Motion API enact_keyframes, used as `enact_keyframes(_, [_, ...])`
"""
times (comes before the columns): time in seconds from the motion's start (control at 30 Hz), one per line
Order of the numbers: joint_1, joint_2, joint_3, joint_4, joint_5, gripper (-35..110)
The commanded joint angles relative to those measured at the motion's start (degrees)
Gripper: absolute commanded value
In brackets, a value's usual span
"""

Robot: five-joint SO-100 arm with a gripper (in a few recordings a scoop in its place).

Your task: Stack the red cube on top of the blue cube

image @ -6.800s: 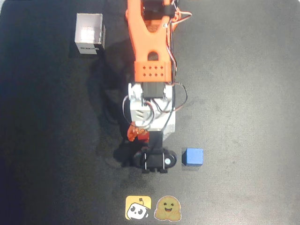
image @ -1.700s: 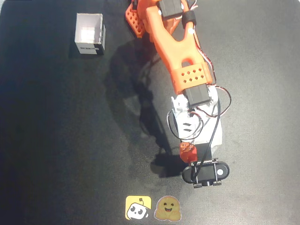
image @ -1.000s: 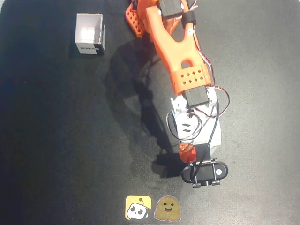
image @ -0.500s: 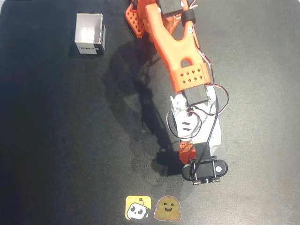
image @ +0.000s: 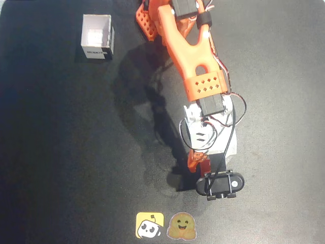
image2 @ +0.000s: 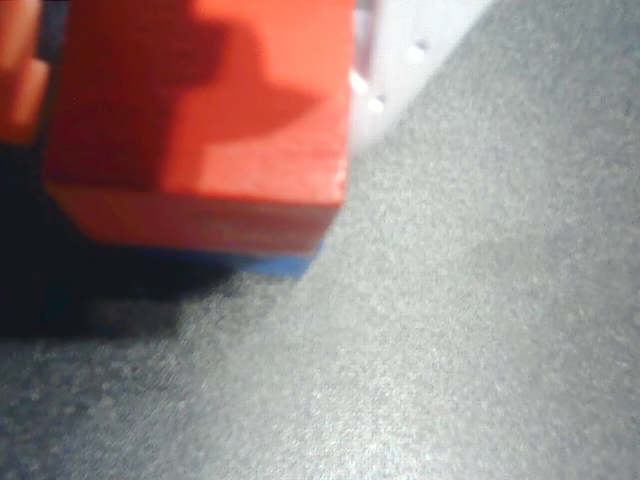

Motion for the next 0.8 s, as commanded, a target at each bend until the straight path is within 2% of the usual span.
enact_keyframes(0.0, [-0.5,4.2,-0.2,-0.8,-0.5,27])
enact_keyframes(0.4, [-2.7,13.6,2.9,-1.6,-1.1,34])
enact_keyframes(0.67, [0.5,41.1,32.0,-8.8,-6.5,34])
enact_keyframes(0.77, [2.9,50.0,40.3,-8.8,-10.4,25])
